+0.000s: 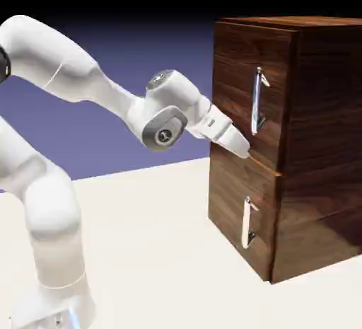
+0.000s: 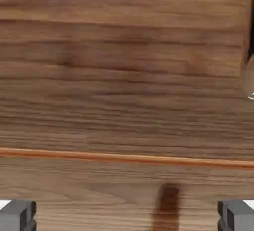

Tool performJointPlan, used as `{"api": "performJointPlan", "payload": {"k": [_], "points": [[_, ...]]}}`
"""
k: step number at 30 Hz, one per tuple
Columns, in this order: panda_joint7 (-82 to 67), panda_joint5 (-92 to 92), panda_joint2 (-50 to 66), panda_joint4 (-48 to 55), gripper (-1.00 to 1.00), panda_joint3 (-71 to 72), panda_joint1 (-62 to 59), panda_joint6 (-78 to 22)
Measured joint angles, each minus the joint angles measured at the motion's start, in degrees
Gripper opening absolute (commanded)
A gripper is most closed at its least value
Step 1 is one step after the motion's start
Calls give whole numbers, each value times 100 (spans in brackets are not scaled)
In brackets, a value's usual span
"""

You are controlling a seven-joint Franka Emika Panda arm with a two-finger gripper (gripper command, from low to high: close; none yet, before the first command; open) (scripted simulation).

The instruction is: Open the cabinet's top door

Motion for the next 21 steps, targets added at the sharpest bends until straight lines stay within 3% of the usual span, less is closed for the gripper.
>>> {"api": "performJointPlan", "payload": {"k": [21], "points": [[4069, -5233, -868, 428, 100, -1539, 1304, -328]]}}
